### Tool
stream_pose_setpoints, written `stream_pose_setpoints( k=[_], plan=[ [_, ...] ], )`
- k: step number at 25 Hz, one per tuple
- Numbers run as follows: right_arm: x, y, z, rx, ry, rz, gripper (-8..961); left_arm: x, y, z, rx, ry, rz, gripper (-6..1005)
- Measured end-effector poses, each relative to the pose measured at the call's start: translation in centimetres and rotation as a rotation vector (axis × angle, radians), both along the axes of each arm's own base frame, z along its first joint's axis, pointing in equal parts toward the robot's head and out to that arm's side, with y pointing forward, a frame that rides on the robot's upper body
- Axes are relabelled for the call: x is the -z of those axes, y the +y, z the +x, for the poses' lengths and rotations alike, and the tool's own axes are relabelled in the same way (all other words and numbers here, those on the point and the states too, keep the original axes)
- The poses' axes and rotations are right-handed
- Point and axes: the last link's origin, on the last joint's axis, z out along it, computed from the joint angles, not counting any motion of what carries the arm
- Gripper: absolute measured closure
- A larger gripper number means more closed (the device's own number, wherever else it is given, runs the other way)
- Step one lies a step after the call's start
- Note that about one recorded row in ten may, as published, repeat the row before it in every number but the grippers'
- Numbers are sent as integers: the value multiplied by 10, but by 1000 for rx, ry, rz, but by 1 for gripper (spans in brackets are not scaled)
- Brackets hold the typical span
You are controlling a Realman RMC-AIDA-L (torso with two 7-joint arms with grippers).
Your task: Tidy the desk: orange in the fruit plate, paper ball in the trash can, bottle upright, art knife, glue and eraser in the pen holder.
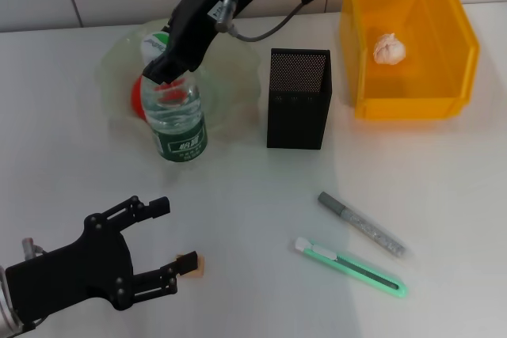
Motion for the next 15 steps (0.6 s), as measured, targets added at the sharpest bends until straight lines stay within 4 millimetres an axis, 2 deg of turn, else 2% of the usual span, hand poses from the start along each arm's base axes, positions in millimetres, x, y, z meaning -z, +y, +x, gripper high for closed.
stream_pose_setpoints(
  k=[15],
  plan=[
    [33,11,-7,5,25,-63,511,1,-3,-2,-8,2,-7,137]
  ],
)
